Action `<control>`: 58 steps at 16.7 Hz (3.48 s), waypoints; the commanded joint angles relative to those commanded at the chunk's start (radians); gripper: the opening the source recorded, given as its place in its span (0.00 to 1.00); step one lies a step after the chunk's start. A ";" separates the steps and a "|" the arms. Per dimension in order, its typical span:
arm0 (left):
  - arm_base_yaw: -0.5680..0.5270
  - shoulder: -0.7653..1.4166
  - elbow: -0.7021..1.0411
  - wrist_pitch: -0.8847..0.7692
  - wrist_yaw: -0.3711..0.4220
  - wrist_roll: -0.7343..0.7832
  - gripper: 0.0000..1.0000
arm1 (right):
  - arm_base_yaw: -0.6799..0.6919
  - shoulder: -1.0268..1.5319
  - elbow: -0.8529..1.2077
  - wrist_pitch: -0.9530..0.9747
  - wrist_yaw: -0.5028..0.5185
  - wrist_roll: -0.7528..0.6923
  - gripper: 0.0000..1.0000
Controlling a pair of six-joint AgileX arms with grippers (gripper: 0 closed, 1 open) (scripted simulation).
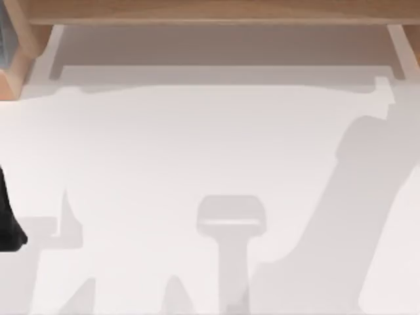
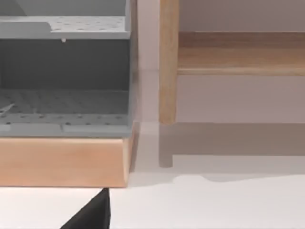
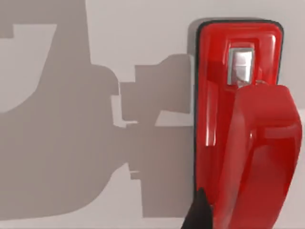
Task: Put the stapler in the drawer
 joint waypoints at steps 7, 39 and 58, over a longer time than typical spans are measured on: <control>0.000 0.000 0.000 0.000 0.000 0.000 1.00 | 0.000 0.000 0.000 0.000 0.000 0.000 1.00; 0.000 0.000 0.000 0.000 0.000 0.000 1.00 | -0.530 -0.531 -1.446 2.398 -0.536 -1.100 1.00; 0.000 0.000 0.000 0.000 0.000 0.000 1.00 | -0.328 -0.417 -1.768 2.869 -0.668 -1.196 1.00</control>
